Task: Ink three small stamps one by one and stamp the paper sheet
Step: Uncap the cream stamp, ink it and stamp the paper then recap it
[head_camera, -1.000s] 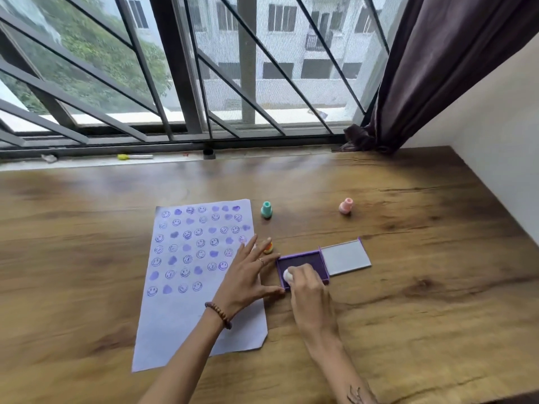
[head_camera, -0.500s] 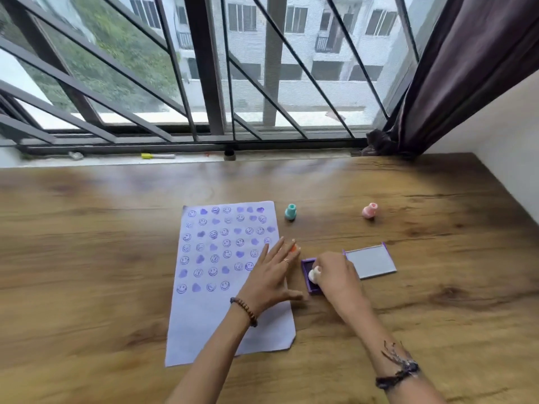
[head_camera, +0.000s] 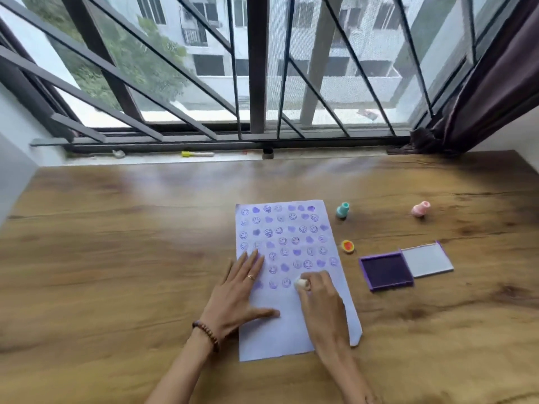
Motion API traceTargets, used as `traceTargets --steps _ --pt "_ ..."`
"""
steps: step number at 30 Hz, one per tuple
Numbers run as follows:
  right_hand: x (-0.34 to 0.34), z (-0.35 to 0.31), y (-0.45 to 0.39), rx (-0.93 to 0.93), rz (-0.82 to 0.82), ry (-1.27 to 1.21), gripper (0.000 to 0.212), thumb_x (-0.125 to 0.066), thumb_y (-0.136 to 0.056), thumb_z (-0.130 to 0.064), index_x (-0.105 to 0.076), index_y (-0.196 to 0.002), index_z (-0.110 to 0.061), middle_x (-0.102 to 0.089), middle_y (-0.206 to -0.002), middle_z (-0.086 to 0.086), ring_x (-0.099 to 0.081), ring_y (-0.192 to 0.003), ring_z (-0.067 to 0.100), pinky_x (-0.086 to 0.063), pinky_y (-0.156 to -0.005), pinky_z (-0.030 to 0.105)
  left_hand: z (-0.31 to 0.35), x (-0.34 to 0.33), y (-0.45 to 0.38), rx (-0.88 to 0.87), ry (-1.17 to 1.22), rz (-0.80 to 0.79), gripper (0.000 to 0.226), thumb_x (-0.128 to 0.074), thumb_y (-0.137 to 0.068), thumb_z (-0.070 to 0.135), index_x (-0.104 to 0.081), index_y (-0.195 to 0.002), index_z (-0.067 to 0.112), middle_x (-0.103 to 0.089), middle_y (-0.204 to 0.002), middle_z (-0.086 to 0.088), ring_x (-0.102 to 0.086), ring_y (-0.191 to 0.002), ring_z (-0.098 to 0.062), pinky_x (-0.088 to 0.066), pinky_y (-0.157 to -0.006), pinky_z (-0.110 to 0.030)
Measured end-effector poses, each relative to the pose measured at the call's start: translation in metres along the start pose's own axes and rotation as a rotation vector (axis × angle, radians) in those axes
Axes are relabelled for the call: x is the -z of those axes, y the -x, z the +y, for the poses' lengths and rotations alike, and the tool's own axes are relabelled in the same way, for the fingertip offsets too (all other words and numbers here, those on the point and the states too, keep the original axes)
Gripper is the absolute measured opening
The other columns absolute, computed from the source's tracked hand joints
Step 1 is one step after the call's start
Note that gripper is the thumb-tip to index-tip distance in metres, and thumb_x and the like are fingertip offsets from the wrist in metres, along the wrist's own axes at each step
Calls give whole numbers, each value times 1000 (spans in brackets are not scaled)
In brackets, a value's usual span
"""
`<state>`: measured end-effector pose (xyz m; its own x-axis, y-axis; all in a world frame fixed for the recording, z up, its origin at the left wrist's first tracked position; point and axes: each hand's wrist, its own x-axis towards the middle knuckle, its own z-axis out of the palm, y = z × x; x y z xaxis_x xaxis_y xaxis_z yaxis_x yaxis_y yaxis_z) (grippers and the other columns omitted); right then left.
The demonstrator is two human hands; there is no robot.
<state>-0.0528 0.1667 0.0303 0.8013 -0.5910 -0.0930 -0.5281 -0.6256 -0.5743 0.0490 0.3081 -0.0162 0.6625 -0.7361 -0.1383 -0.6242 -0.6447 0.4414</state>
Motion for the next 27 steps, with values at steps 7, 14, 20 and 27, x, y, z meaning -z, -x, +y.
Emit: traceTargets --steps 7,14,20,27 --pt "-8 -8 -7 11 11 236 20 -40 -96 -21 -56 -106 -13 -55 -110 6 -59 -94 26 -45 -68 33 -5 -8 0 4 25 32 109 -46 -63 80 23 -133 33 25 -146 15 24 -138 -9 17 -113 -31" --pt "-2 -7 -31 53 -138 371 18 -45 -90 -14 -59 -98 -6 -59 -107 14 -60 -95 35 -44 -76 39 -7 -10 -2 20 18 14 112 -44 -62 81 11 -142 27 21 -148 14 23 -137 -9 16 -114 -32" --pt "7 2 -36 23 -122 128 14 -57 -82 -14 -67 -89 -7 -67 -93 11 -62 -86 28 -47 -74 32 -4 -4 -2 21 48 -40 113 -51 -62 77 9 -143 26 22 -146 15 23 -136 -6 14 -115 -34" --pt "55 56 -35 -488 -55 -1098 8 -68 -77 -5 -72 -83 -7 -73 -80 2 -64 -71 9 -56 -61 13 35 8 -30 -54 131 135 75 -57 -82 47 -18 -142 25 -7 -151 13 -2 -142 -8 -2 -116 -30"
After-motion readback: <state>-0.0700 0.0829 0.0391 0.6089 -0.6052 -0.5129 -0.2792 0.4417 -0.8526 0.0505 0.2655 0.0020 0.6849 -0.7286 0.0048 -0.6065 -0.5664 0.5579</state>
